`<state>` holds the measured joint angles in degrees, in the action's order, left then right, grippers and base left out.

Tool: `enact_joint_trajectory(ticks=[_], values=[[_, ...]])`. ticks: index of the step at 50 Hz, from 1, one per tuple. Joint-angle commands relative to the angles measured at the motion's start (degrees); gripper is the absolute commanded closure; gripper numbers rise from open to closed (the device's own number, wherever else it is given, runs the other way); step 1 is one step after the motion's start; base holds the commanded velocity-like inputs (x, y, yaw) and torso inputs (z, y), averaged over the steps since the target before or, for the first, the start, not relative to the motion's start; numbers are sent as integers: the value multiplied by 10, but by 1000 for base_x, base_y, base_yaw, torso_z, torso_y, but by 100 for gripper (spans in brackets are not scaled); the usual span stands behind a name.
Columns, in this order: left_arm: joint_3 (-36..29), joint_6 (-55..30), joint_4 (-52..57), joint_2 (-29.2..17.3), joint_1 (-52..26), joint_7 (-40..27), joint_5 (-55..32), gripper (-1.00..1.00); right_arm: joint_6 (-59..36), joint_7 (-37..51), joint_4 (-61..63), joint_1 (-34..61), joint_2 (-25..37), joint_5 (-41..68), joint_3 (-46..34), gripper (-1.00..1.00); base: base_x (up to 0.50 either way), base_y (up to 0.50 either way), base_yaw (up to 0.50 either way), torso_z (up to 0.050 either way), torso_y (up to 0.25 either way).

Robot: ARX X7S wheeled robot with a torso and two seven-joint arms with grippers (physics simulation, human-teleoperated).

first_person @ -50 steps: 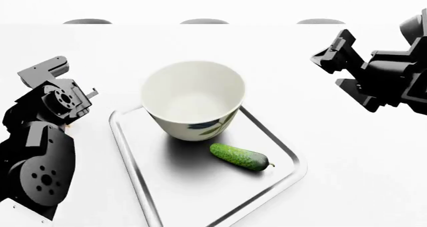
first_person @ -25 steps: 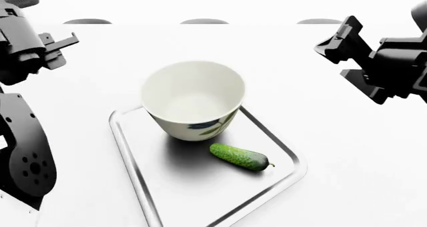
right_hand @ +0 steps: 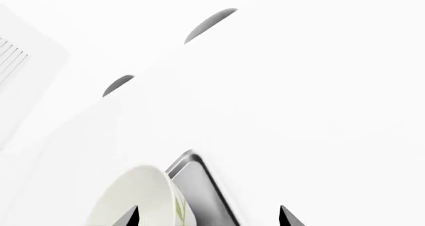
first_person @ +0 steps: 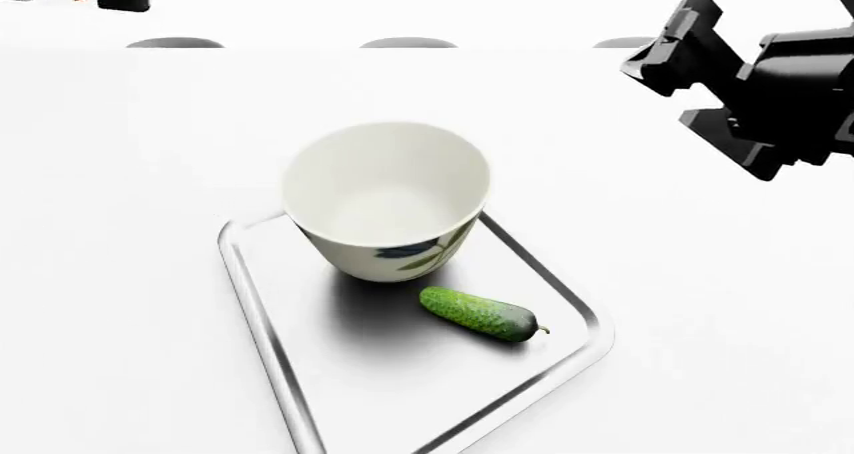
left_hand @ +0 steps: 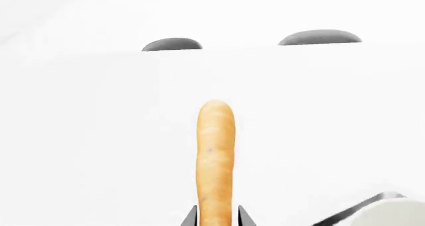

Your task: Place the two vegetables and bowl onto the tray for setting up a vegetable dip station.

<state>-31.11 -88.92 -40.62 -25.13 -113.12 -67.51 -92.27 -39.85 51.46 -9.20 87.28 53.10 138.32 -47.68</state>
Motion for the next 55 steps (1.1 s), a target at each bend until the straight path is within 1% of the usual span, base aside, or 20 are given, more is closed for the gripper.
enact_joint_trajectory(ticks=[1,2,3,4,8,10,12,13,17,21,28,34,35,36,37,38,39,46,51,55], values=[[-166,1,17,14,-69,89,-160,100,-8,26,0,20,-6,15,-2,-100,0,0,0,0,0],[-174,-1,18,16,-75,97,-156,100,-8,28,-1,22,-5,15,-3,-100,0,0,0,0,0],[-177,-4,27,20,-74,103,-174,100,-9,31,-2,25,-4,17,-2,-100,0,0,0,0,0],[-182,-1,24,20,-77,92,-187,100,-10,32,-3,27,-4,18,-2,-100,0,0,0,0,0],[-199,-1,50,13,-66,59,-307,100,-15,46,-4,40,2,24,-1,-100,0,0,0,0,0],[-210,33,73,-1,-62,18,-374,100,-5,55,1,41,10,27,3,-100,0,0,0,0,0],[-225,12,91,-2,-65,20,-406,100,-5,58,3,41,12,29,4,-100,0,0,0,0,0],[-235,29,113,-8,-62,14,-457,100,-1,62,8,41,15,32,6,-100,0,0,0,0,0],[-266,57,161,-25,-66,-9,-533,100,4,72,16,43,20,35,7,-100,0,0,0,0,0],[-277,82,192,-38,-63,-20,-564,100,9,78,28,43,26,40,11,-100,0,0,0,0,0],[-273,93,229,-41,-75,-12,-605,100,22,79,42,28,42,41,15,-100,0,0,0,0,0],[-287,116,260,-51,-92,-14,-656,100,27,83,47,25,48,42,17,-100,0,0,0,0,0],[-301,105,261,-54,-97,-19,-662,100,29,84,48,24,48,42,17,-100,0,0,0,0,0],[-294,121,270,-56,-90,-14,-669,100,28,83,49,24,48,43,17,-100,0,0,0,0,0],[-299,110,271,-56,-94,-14,-671,100,30,83,50,23,49,43,18,-100,0,0,0,0,0],[-295,123,270,-58,-91,-14,-670,100,29,84,51,23,50,44,18,-100,0,0,0,0,0],[-301,106,271,-58,-92,-14,-667,100,33,85,54,22,51,45,19,-100,0,0,0,0,0],[-301,124,304,-67,-82,-7,-686,100,35,80,53,16,53,42,19,-100,0,0,0,0,0],[-308,146,335,-88,-68,-10,-697,100,37,78,56,11,56,40,19,-100,0,0,0,0,0],[-284,176,391,-114,-33,3,-696,100,42,69,61,-2,64,36,21,-100,0,0,0,0,0]])
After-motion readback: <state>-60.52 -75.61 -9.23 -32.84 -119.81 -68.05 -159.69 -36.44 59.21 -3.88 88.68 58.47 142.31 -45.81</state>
